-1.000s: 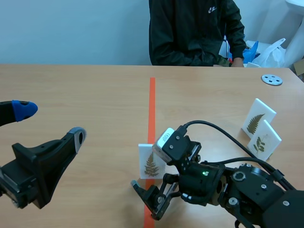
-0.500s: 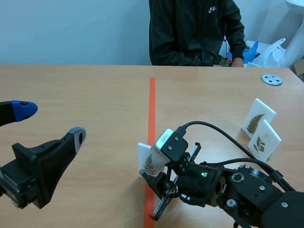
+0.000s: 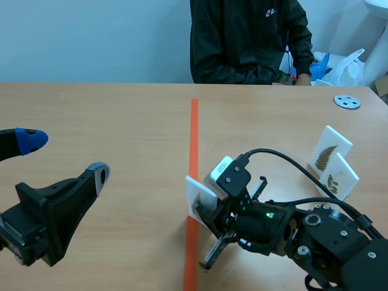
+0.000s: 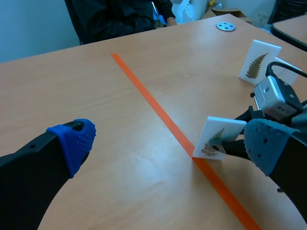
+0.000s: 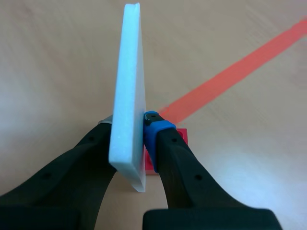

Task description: Sort the leaf by its shape. The table is split by an orange tape line. A compound leaf with several leaflets goes to the left side, a simple leaf with one blade goes to the right side. Return to the home posture when a red brick is placed on the table.

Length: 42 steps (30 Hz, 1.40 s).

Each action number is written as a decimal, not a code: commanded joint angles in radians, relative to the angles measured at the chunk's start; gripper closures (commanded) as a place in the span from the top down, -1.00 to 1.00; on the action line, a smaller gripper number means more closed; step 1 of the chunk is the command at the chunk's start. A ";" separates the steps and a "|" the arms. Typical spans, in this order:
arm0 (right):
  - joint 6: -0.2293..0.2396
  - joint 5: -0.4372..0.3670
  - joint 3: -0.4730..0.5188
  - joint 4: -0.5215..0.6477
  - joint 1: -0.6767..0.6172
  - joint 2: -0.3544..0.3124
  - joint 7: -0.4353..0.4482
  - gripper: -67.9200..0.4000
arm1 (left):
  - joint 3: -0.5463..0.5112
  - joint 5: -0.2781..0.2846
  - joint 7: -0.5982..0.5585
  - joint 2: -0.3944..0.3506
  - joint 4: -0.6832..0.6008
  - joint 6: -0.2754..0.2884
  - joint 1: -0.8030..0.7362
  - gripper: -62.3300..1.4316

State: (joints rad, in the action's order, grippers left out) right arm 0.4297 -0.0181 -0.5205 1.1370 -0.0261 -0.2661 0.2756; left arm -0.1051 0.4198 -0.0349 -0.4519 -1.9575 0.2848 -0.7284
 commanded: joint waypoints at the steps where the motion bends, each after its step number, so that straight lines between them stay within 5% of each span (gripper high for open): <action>1: -0.001 -0.012 0.031 0.026 0.014 -0.008 0.009 -0.95 | -0.005 0.006 -0.018 0.000 -0.012 0.002 0.000 1.00; 21: 0.009 -0.151 0.388 0.219 -0.133 -0.008 -0.093 -0.95 | -0.005 0.006 -0.018 0.000 -0.012 0.002 0.000 1.00; 42: -0.003 -0.209 0.700 0.207 -0.256 -0.008 -0.098 -0.95 | -0.005 0.007 -0.021 0.000 -0.012 0.002 0.000 1.00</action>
State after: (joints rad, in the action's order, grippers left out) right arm 0.4297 -0.2161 0.1730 1.3422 -0.3058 -0.2657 0.1604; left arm -0.1051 0.4202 -0.0353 -0.4519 -1.9575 0.2848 -0.7284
